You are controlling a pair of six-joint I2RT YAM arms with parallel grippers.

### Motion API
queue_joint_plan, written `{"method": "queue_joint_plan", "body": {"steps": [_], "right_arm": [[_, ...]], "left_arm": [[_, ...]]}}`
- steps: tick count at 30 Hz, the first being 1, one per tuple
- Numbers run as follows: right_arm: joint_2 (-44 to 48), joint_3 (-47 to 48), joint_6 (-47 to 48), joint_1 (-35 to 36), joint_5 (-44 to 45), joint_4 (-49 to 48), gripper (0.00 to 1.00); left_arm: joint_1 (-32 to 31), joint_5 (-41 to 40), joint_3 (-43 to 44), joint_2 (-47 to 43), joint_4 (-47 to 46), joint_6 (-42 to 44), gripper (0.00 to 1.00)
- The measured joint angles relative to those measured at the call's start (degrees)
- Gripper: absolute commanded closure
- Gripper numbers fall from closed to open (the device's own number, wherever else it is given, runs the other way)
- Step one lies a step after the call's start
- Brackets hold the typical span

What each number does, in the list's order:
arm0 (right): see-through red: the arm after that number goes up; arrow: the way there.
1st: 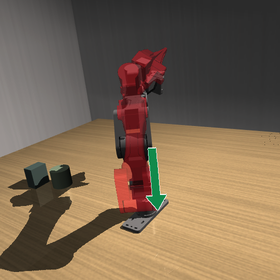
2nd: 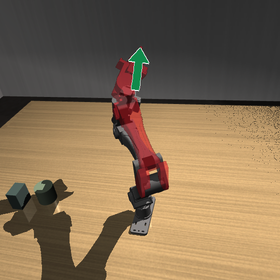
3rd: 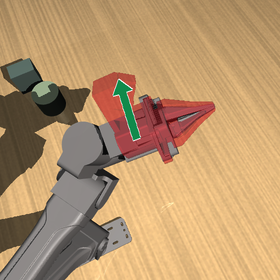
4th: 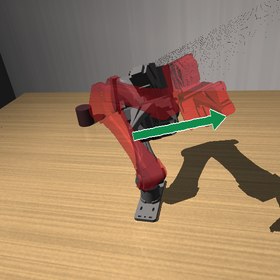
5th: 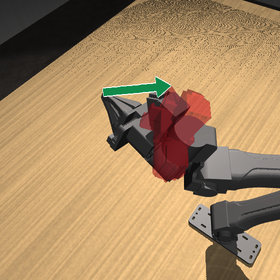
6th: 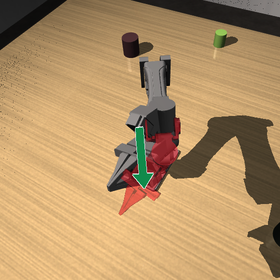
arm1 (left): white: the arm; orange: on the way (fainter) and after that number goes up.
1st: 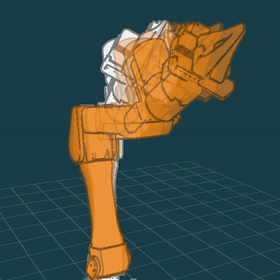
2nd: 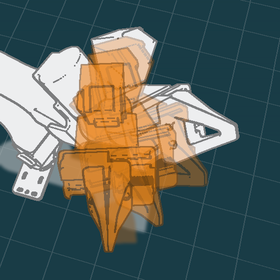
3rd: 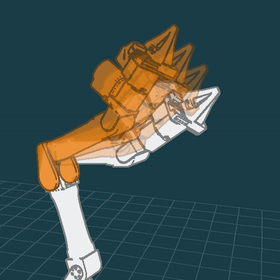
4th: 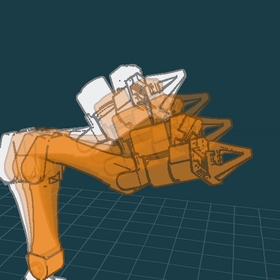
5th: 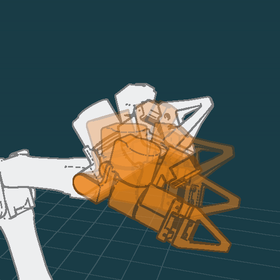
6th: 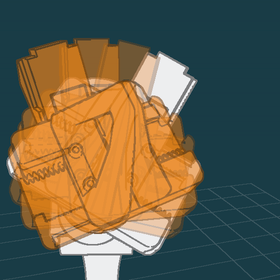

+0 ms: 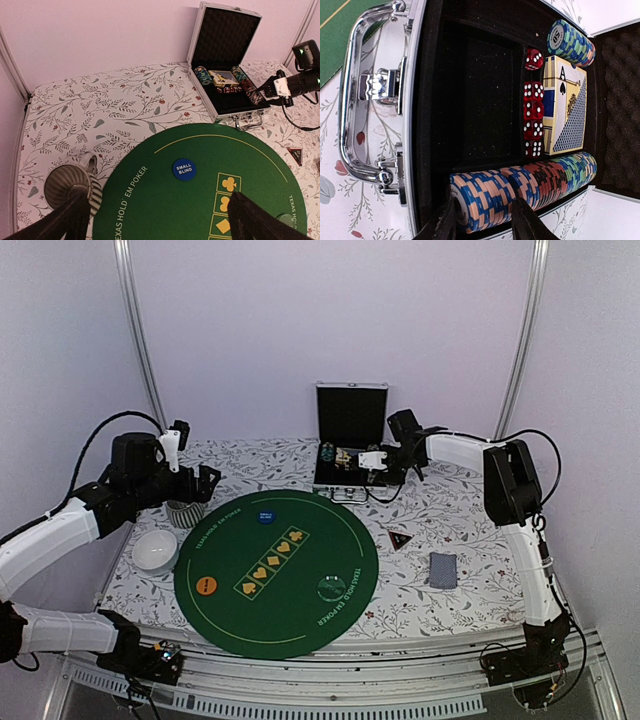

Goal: Distribute texas hold em gaming equipment
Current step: Move the chip case to the center of the board.

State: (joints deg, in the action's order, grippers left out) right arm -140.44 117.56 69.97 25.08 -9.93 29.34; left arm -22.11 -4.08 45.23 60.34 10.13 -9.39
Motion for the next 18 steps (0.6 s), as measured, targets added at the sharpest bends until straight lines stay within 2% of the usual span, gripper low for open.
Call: {"method": "queue_joint_plan", "body": {"steps": [7,18], "right_arm": [[0.00,1.29,0.39,0.00,0.26,4.74,0.62],[-1.36,3.69,0.28,0.37,3.89,4.07,0.65]], "left_arm": [[0.00,0.00,0.00,0.00,0.00,0.00,0.02],[0.00,0.02,0.00,0.00,0.00,0.00,0.02]]}}
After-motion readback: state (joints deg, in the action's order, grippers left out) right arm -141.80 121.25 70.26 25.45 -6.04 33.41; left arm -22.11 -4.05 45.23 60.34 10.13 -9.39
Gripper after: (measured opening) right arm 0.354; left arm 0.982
